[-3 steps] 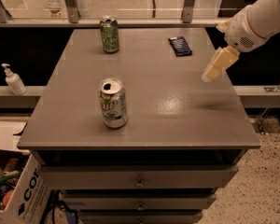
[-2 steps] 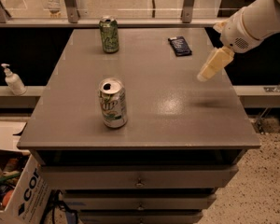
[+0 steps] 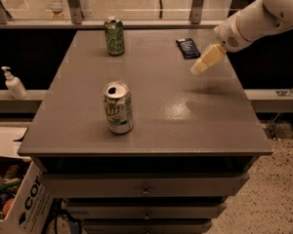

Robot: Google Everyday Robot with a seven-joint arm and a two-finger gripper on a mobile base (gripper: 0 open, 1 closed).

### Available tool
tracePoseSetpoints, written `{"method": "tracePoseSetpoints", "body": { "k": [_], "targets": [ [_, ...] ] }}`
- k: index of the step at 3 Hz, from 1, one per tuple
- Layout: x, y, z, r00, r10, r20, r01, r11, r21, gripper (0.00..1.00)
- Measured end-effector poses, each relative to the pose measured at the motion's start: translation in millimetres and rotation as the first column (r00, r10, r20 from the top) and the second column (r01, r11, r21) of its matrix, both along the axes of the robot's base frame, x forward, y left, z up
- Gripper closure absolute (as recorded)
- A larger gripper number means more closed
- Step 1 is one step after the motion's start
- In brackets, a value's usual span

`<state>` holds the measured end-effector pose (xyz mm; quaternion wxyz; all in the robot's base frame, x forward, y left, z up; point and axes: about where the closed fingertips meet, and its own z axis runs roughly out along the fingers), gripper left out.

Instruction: Move rxbar blueberry near 7up can

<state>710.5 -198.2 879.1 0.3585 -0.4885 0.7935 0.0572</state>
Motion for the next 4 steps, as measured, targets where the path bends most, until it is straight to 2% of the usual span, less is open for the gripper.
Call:
{"method": "tracePoseSetpoints", "body": {
  "k": [1, 2, 3, 4],
  "targets": [
    [34, 8, -14, 0.9980, -0.058, -0.024, 0.060, 0.995, 0.076, 0.00],
    [59, 10, -33, 0.9924, -0.112, -0.052, 0.119, 0.981, 0.154, 0.00],
    [76, 12, -46, 0.9886, -0.135, -0.067, 0.147, 0.963, 0.226, 0.00],
    [89, 14, -56, 0.9881, -0.134, -0.074, 0.150, 0.945, 0.289, 0.00]
  ]
}}
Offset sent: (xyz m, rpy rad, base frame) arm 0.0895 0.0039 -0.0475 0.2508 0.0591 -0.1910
